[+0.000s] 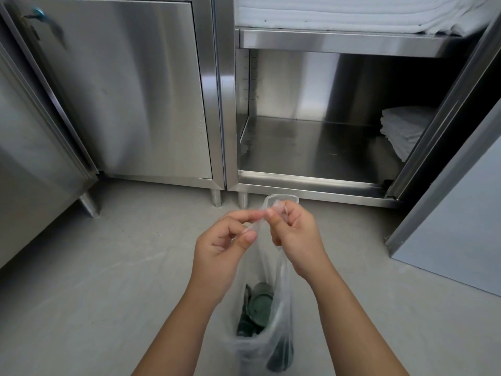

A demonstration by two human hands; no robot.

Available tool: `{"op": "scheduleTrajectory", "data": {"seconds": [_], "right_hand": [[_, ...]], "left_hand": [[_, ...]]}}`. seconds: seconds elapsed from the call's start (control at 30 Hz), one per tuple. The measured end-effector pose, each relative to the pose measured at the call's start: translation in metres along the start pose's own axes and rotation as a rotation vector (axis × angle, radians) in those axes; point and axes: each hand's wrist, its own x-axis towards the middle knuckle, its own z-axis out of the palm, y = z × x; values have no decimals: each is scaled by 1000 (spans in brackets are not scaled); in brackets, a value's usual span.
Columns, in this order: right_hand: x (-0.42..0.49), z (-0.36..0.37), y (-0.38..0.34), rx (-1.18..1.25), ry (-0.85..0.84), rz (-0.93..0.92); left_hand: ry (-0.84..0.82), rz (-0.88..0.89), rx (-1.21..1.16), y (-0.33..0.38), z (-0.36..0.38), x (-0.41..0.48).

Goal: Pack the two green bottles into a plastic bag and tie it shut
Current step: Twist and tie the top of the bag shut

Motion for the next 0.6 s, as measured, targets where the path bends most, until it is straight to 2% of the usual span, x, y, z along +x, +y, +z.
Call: {"op": "scheduleTrajectory", "data": {"seconds": [0.17,0.3,0.43,0.6], "right_hand": [[-5,-1,2,44,-19,49],[-8,-2,4,197,-9,105],[-4,2,6,345,-18,185],[-7,4,10,261,-56,76]], "left_hand": [[17,21,-116,3,7,2],[137,-72,-66,2,10,3],[175,-193,-77,-4,10,5],[118,-252,-73,-7,7,5]]}}
